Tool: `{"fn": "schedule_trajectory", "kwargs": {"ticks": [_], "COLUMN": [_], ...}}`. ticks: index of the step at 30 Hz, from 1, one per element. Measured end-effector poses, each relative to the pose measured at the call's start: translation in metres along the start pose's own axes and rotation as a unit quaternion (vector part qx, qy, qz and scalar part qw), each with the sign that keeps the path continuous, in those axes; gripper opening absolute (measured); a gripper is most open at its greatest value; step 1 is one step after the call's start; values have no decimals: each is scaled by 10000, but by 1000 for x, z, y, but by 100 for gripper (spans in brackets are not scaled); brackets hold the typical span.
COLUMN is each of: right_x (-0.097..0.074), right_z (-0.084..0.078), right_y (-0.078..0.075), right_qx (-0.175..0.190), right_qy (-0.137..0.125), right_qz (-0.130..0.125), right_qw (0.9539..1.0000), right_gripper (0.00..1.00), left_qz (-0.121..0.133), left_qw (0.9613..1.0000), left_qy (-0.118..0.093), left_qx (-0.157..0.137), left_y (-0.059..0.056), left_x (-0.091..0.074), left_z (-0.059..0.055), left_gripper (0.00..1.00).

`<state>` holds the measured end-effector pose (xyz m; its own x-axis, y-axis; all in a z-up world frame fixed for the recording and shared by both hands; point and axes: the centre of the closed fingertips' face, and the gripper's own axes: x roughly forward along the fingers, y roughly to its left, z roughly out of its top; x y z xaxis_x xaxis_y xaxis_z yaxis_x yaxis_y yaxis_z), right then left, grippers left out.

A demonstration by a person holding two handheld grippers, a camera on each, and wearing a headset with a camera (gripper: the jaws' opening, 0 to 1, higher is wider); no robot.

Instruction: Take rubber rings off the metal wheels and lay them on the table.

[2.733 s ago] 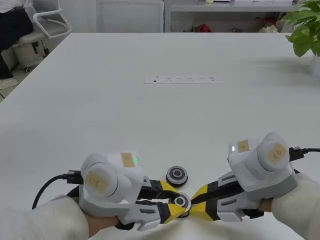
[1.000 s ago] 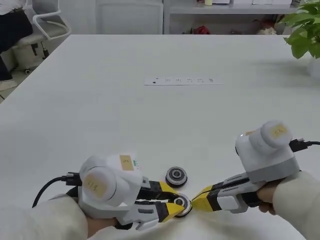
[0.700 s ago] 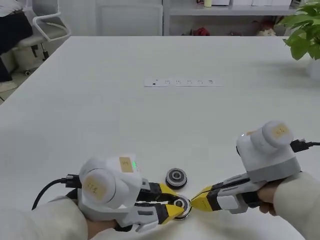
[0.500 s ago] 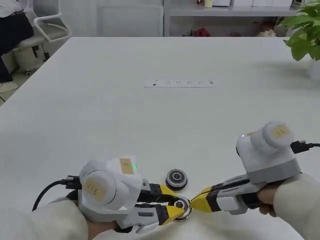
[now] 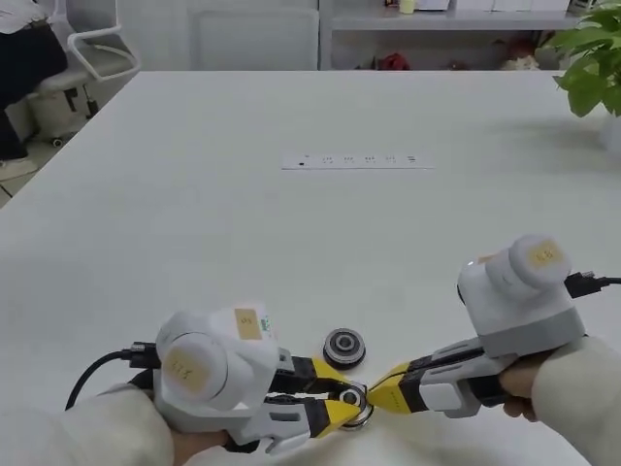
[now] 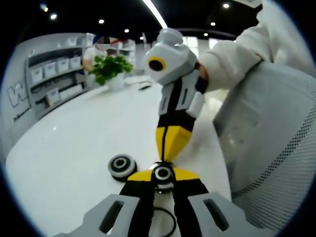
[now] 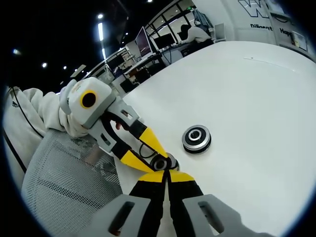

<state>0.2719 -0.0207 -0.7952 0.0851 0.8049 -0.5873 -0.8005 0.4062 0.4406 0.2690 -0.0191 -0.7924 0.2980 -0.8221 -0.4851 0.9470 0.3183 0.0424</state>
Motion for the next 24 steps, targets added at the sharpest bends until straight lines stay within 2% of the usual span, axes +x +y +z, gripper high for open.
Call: {"fn": "schedule_trajectory", "kwargs": {"ticks": [12, 16, 22, 24], "right_x": [1, 2, 2, 2], "right_z": [3, 2, 5, 5], "right_y": [4, 4, 10, 8], "right_qx": [-56, -186, -190, -248], "right_qy": [-36, -13, -95, -65], "right_qz": [65, 44, 170, 112], "right_qw": [10000, 9998, 9996, 9996], "right_gripper": [0, 0, 0, 0], "left_qz": [1, 6, 9, 13], "left_qw": [10000, 10000, 10000, 10000], "left_qy": [-6, -11, -7, -7], "left_qx": [-5, -18, -22, -24], "left_y": [0, 0, 0, 0], "left_x": [1, 1, 1, 1], "left_z": [0, 0, 0, 0], "left_gripper": [14, 14, 14, 14]}}
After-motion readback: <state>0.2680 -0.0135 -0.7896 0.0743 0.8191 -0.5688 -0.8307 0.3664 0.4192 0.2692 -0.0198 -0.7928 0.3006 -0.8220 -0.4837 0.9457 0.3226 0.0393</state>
